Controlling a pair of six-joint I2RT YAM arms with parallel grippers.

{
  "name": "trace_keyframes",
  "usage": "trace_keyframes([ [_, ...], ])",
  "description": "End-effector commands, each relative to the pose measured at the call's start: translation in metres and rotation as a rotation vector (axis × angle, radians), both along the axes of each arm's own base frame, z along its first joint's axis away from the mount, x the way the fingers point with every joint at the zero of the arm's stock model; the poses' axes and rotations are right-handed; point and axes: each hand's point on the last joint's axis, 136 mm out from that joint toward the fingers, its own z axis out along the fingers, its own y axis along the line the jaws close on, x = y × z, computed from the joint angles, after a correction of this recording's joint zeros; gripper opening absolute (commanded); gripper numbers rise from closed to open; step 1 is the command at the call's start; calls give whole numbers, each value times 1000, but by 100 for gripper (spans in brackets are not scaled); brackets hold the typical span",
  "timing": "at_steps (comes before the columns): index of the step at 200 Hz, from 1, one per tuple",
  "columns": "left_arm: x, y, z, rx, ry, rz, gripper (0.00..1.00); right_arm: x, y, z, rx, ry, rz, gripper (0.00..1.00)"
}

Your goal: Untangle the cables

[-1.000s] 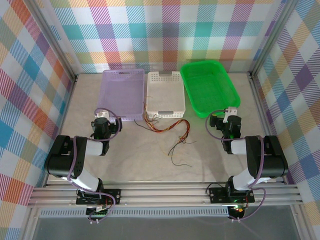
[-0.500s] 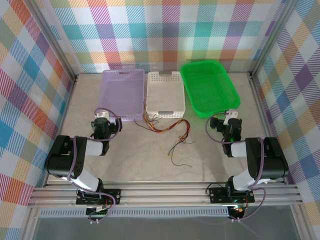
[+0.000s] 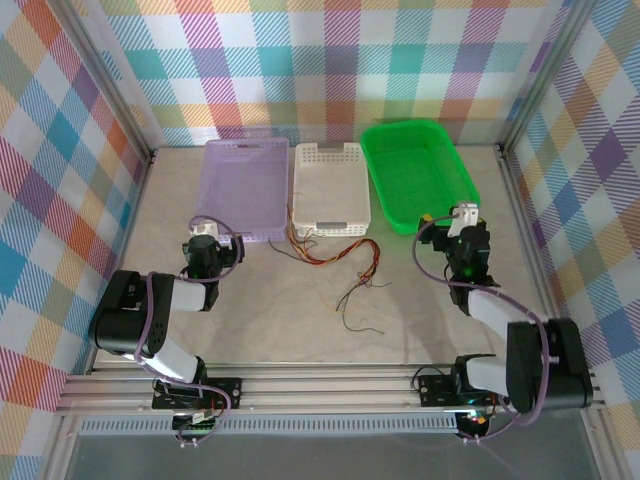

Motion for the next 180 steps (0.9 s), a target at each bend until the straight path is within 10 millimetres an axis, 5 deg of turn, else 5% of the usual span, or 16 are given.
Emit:
trace_keyframes([
  [1, 7, -1, 15, -14, -56, -2, 100, -12, 22, 25, -29, -6, 98, 100],
  [39, 7, -1, 15, -15, -56, -2, 100, -52, 69, 75, 139, -35, 322, 100],
  [84, 7, -1, 15, -14, -55, -2, 100, -95, 93, 114, 498, 70, 432, 100],
  [117, 7, -1, 14, -14, -54, -2, 100, -98, 98, 102, 690, 195, 390, 100],
  [145, 7, -1, 15, -14, -58, -2, 100, -103, 109, 88, 683, 307, 415, 100],
  [180, 6, -17, 40, -20, -53, -103, 100, -106, 116, 69, 655, 392, 441, 100],
])
